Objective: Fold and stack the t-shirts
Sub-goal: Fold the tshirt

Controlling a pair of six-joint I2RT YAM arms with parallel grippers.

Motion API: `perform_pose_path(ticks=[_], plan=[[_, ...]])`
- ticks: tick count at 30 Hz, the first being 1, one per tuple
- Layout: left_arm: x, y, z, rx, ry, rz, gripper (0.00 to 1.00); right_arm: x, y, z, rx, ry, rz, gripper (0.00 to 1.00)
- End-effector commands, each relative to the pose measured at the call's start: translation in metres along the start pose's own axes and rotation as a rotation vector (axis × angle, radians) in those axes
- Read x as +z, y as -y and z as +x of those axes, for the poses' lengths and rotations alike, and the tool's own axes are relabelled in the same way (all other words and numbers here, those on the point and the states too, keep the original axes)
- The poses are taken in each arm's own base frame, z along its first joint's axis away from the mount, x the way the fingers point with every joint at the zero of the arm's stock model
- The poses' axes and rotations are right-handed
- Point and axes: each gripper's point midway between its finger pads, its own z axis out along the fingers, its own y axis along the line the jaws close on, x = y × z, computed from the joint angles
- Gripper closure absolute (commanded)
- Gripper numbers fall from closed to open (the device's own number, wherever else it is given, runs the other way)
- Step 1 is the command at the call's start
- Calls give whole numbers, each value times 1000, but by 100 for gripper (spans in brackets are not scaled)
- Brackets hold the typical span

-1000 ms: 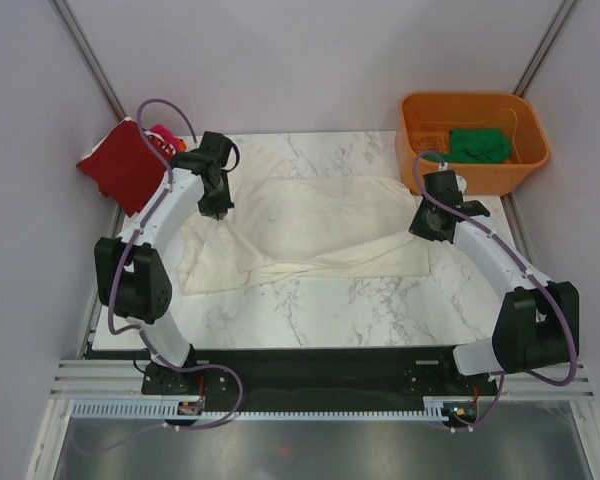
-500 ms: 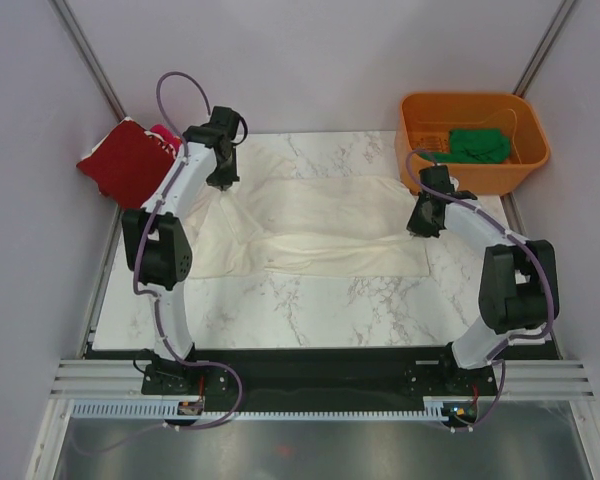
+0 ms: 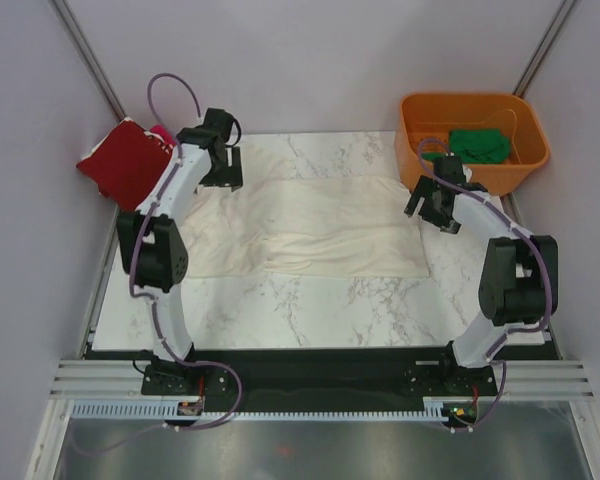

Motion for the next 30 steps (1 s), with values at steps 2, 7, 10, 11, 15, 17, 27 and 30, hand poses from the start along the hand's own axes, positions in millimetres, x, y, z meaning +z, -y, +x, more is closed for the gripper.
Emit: perform_pose_path(ticks=[2, 7, 10, 11, 15, 17, 27, 30], plan=[[-72, -38, 42, -256, 48, 97, 1, -45, 12, 2, 23, 97, -36, 2], [-51, -42, 149, -482, -116, 337, 8, -61, 12, 40, 39, 38, -146, 2], [-46, -49, 177, -521, -128, 281, 8, -65, 2, 74, 75, -37, -260, 2], [-44, -54, 181, -533, -122, 249, 7, -63, 4, 82, 84, -42, -268, 2], [-33, -68, 187, -577, -97, 152, 5, -54, 2, 102, 88, -93, -299, 2], [-27, -68, 187, -602, -95, 142, 6, -48, 2, 110, 85, -121, -303, 2], [-5, -88, 197, -745, -47, -19, 8, -42, 1, 118, 62, -154, -317, 4], [12, -88, 208, -753, -63, -51, 9, -42, 3, 119, 57, -156, -310, 4]])
